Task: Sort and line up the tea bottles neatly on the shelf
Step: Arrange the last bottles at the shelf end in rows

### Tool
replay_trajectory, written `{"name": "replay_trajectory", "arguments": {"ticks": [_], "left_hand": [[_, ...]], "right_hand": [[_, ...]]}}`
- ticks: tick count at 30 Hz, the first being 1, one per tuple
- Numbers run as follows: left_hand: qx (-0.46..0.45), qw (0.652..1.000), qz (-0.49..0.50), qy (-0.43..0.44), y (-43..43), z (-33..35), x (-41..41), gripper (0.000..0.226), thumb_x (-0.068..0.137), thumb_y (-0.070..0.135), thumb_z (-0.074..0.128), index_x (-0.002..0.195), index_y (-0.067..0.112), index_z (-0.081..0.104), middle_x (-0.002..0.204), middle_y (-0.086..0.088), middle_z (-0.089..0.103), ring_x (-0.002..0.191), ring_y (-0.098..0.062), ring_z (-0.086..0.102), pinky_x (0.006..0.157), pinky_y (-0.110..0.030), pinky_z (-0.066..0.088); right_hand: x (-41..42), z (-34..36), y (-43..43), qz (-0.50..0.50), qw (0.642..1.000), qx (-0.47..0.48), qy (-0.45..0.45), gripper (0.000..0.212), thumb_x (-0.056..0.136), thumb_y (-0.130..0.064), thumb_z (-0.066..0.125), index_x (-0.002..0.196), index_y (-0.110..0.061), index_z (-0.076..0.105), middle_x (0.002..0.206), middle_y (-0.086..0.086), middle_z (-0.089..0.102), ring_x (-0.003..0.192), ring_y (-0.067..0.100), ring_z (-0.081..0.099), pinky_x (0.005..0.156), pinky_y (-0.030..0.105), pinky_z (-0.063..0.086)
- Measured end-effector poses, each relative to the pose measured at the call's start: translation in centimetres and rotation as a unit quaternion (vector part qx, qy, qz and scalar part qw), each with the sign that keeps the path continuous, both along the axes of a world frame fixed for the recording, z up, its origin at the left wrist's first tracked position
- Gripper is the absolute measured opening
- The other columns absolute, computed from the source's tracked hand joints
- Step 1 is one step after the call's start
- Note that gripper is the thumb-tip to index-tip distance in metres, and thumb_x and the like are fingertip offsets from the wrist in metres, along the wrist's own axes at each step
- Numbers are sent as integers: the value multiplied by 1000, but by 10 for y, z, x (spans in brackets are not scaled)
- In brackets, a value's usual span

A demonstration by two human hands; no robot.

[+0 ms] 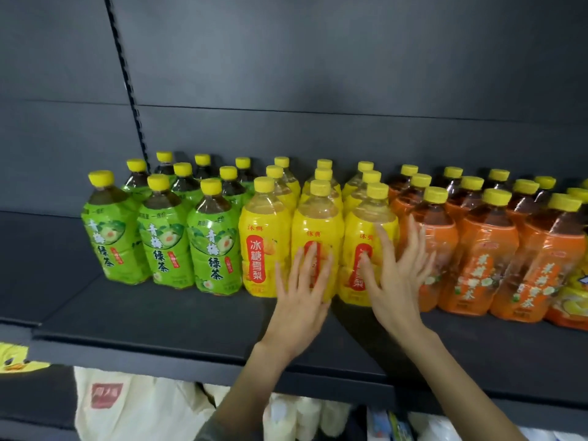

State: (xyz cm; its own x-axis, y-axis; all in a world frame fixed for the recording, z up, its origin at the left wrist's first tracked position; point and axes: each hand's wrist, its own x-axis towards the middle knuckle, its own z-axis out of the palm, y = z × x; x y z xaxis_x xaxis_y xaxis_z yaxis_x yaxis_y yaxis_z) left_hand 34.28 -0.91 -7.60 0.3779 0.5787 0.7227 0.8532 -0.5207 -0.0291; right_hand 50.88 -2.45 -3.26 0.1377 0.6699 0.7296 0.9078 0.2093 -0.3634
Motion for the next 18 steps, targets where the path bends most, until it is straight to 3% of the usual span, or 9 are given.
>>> {"name": "replay_trajectory", "arguments": {"ticks": [5,9,12,14,18], "left_hand": [[6,985,94,-143,12,15,-90,85,81,33,67,147,11,18,152,-17,12,141,-37,11,107,-60,11],[-18,955,168,-243,32,20,-170,102,73,44,74,146,7,13,150,-27,13,138,-43,12,106,-60,12],[-84,920,207,-323,50,23,-224,121,64,64,68,148,2,6,151,-32,8,139,-50,10,106,-66,12],[-138,898,212,-359,59,28,-250,138,51,78,62,149,4,-1,154,-26,2,141,-44,4,108,-65,10],[-197,887,146,-391,68,33,-270,144,43,63,71,149,8,-11,154,-23,-5,142,-40,-1,110,-62,16]], "right_hand": [[-82,9,9,39,996,-33,-77,59,97,-51,27,151,-31,12,158,0,-10,145,20,-18,114,50,-5],[-136,1,28,23,988,-36,-146,60,98,-52,23,152,-31,5,159,4,-8,145,25,-14,114,55,-5],[-156,-11,45,-36,983,-33,-174,66,96,-57,22,152,-28,1,158,11,-4,145,29,-5,109,65,-5],[-159,-14,53,-68,980,-30,-182,73,93,-61,24,152,-26,-1,157,16,2,144,33,3,103,68,-1],[-161,-12,64,-82,980,-40,-179,75,91,-65,19,151,-27,-4,155,18,7,142,34,9,98,70,1]]}}
